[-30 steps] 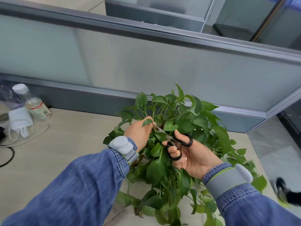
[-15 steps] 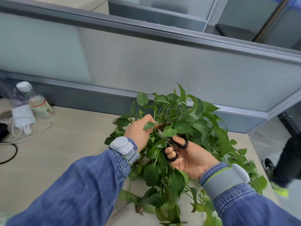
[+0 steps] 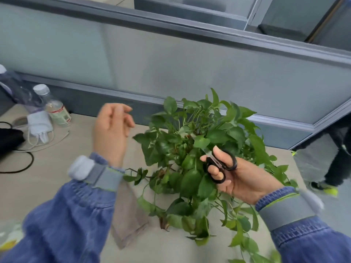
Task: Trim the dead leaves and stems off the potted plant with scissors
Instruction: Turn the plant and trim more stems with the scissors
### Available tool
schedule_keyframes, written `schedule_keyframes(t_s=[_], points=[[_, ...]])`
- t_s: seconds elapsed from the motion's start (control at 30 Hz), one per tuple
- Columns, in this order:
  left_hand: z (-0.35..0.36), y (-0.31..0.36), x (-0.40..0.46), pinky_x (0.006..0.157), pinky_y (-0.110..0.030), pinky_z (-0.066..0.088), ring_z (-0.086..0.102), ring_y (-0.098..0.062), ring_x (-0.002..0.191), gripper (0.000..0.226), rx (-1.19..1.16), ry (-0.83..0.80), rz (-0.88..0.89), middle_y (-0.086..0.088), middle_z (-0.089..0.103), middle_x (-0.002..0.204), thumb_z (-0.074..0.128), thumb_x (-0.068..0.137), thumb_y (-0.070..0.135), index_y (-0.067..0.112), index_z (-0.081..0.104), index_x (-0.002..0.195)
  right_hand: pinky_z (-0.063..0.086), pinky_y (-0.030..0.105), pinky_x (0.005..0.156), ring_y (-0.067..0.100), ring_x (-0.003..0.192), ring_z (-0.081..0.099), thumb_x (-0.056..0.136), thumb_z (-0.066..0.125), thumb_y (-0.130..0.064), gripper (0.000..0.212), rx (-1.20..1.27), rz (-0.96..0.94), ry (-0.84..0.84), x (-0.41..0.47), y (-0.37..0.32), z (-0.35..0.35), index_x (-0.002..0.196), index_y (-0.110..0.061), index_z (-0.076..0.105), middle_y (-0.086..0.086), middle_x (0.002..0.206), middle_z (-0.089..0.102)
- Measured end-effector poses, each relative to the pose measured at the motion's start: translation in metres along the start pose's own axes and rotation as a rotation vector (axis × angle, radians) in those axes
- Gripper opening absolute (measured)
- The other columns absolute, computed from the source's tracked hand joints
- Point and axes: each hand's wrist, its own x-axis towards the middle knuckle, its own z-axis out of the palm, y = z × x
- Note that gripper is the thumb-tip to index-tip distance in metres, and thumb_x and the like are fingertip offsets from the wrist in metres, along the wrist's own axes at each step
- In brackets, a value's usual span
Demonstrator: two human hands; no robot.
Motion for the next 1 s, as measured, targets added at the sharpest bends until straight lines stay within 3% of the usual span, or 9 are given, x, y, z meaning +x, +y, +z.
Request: schedule_keyframes(t_s=[0.13, 0.27, 0.33, 0.43, 0.5, 0.63, 0.77, 0.87, 1.0], points=[[-0.058, -0.041, -0.049, 0.054, -0.027, 0.035, 0.044, -0.017, 0.052, 0.025, 0.174, 0.045, -0.288, 0.001, 0.053, 0.055, 0.044, 0.093, 0.025, 0.021, 0.062, 0.076, 0.036, 0.017, 0.041, 0.010, 0.054, 0.050, 0.091, 0.061, -0.040, 0.049, -0.156, -0.068, -0.051, -0.016, 0.006, 0.002, 0.121, -0.001, 0.060, 0.006, 0.070, 0.056], [-0.054, -0.084, -0.107, 0.064, -0.028, 0.037, 0.052, -0.025, 0.071, 0.028, 0.493, -0.253, -0.584, -0.010, 0.055, 0.066, 0.045, 0.096, 0.009, 0.010, 0.065, 0.077, 0.044, 0.018, 0.043, 0.011, 0.053, 0.053, 0.084, 0.064, -0.044, 0.051, -0.194, -0.070, -0.048, -0.017, 0.011, 0.018, 0.116, -0.004, 0.062, 0.005, 0.069, 0.058], [-0.039, -0.090, -0.120, 0.064, -0.021, 0.040, 0.058, -0.028, 0.080, 0.026, 0.546, -0.394, -0.616, -0.013, 0.064, 0.079, 0.044, 0.097, 0.011, 0.006, 0.069, 0.089, 0.046, 0.018, 0.045, 0.011, 0.053, 0.054, 0.084, 0.063, -0.045, 0.049, -0.223, -0.063, -0.039, -0.017, 0.015, 0.024, 0.114, -0.006, 0.061, 0.004, 0.069, 0.060], [-0.020, -0.090, -0.119, 0.096, -0.031, 0.041, 0.053, -0.032, 0.116, 0.035, 0.847, -0.658, -0.535, -0.016, 0.061, 0.124, 0.038, 0.102, 0.025, 0.010, 0.062, 0.123, 0.046, 0.018, 0.050, 0.011, 0.055, 0.054, 0.085, 0.063, -0.046, 0.054, -0.355, -0.079, -0.030, -0.020, 0.019, 0.027, 0.120, -0.004, 0.059, 0.004, 0.071, 0.060], [-0.012, -0.080, -0.109, 0.102, -0.037, 0.035, 0.044, -0.032, 0.123, 0.037, 0.989, -0.619, -0.357, -0.011, 0.053, 0.132, 0.036, 0.101, 0.027, 0.017, 0.058, 0.128, 0.047, 0.020, 0.053, 0.012, 0.058, 0.054, 0.087, 0.066, -0.047, 0.059, -0.477, -0.092, -0.037, -0.024, 0.019, 0.027, 0.123, -0.001, 0.059, 0.006, 0.073, 0.061], [0.012, -0.051, -0.092, 0.081, -0.030, 0.041, 0.056, -0.027, 0.103, 0.027, 0.678, -0.611, -0.281, -0.011, 0.062, 0.112, 0.040, 0.099, 0.028, 0.014, 0.058, 0.114, 0.046, 0.020, 0.052, 0.013, 0.058, 0.055, 0.087, 0.069, -0.048, 0.059, -0.598, -0.081, -0.051, -0.028, 0.021, 0.028, 0.122, -0.001, 0.061, 0.008, 0.075, 0.063], [0.036, -0.021, -0.075, 0.096, -0.040, 0.048, 0.058, -0.026, 0.113, 0.043, 0.412, -0.776, -0.360, -0.004, 0.047, 0.141, 0.038, 0.101, 0.024, 0.025, 0.034, 0.144, 0.045, 0.020, 0.051, 0.014, 0.057, 0.056, 0.082, 0.068, -0.050, 0.065, -0.710, -0.054, 0.053, -0.033, 0.029, 0.024, 0.120, 0.001, 0.060, 0.008, 0.074, 0.066], [0.047, -0.004, -0.054, 0.088, -0.038, 0.053, 0.059, -0.022, 0.113, 0.042, 0.396, -0.838, -0.266, -0.005, 0.048, 0.141, 0.034, 0.101, 0.016, 0.031, 0.040, 0.139, 0.041, 0.021, 0.051, 0.015, 0.058, 0.056, 0.078, 0.069, -0.056, 0.069, -0.869, 0.015, 0.090, -0.041, 0.031, 0.016, 0.116, 0.001, 0.058, 0.009, 0.074, 0.068], [0.069, 0.023, -0.032, 0.076, -0.034, 0.060, 0.069, -0.022, 0.095, 0.061, 0.209, -0.956, -0.452, -0.011, 0.032, 0.150, 0.029, 0.095, -0.004, 0.029, 0.030, 0.147, 0.039, 0.023, 0.051, 0.018, 0.059, 0.056, 0.081, 0.069, -0.057, 0.057, -1.038, 0.121, 0.051, -0.041, 0.028, 0.021, 0.104, -0.006, 0.059, 0.009, 0.073, 0.071]])
